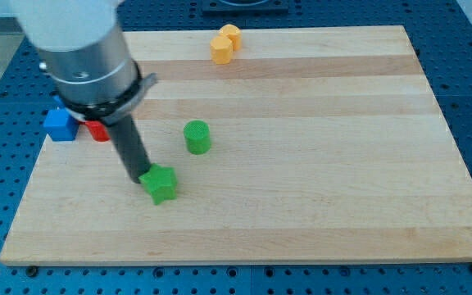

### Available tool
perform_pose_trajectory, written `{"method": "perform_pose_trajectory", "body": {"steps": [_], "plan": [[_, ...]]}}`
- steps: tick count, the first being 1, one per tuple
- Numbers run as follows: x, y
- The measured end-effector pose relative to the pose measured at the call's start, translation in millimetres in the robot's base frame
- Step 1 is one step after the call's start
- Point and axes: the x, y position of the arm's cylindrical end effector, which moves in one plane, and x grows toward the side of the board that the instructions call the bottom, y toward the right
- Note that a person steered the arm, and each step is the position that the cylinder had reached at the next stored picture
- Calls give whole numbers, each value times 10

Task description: Slide green star closer to the green circle

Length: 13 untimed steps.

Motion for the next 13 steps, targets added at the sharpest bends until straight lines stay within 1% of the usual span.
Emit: {"method": "perform_pose_trajectory", "body": {"steps": [1, 3, 4, 5, 6, 7, 8, 10, 11, 12, 13], "plan": [[18, 367], [492, -773], [820, -632], [802, -119], [523, 206], [190, 251], [96, 251], [922, 251], [973, 512], [657, 731], [392, 503]]}}
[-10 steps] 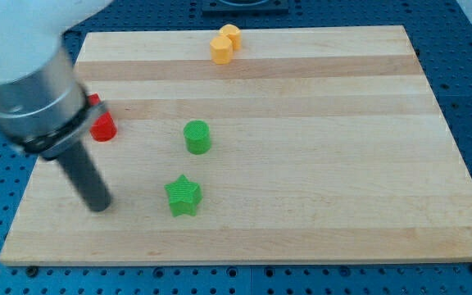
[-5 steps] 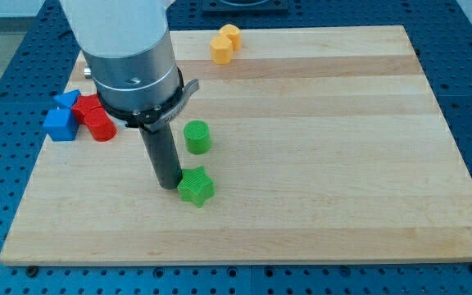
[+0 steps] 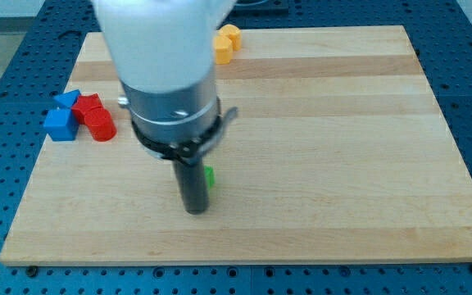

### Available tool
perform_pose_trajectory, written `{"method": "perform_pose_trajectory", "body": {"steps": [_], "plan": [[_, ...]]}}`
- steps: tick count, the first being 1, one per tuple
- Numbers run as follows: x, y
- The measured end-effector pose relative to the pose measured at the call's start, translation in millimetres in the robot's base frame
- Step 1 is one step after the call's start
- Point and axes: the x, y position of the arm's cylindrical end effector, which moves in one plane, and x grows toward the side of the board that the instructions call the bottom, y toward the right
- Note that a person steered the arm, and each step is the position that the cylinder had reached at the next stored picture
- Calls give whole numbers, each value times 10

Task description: Slide green star closer to the green circle

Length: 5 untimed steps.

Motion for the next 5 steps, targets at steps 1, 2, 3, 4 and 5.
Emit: {"method": "perform_pose_trajectory", "body": {"steps": [1, 2, 3, 4, 5], "plan": [[-231, -327], [-509, -467], [-427, -467], [-99, -442], [70, -173]]}}
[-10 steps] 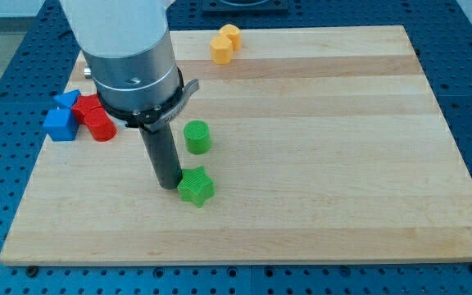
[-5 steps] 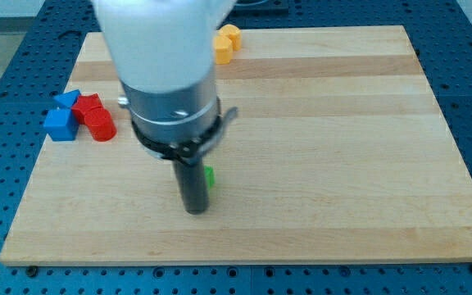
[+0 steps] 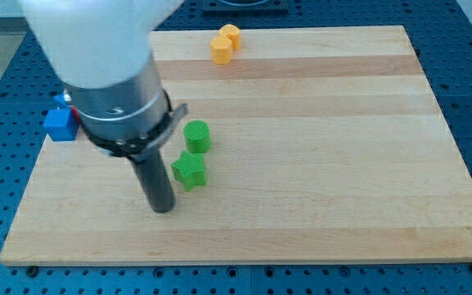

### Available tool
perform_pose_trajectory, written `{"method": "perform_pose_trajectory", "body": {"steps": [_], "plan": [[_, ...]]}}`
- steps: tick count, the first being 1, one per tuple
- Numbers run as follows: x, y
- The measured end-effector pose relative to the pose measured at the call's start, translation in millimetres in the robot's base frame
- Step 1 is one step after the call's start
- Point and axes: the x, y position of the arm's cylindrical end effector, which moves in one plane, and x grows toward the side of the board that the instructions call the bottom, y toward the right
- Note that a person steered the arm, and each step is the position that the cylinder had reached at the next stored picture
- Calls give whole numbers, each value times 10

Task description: Slide green star closer to the green circle

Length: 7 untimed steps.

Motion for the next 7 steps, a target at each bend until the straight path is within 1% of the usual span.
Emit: {"method": "perform_pose_trajectory", "body": {"steps": [1, 2, 3, 4, 5, 6, 7], "plan": [[-85, 534], [-306, 458], [-457, 258], [-307, 371], [-79, 291], [-308, 228], [-697, 256]]}}
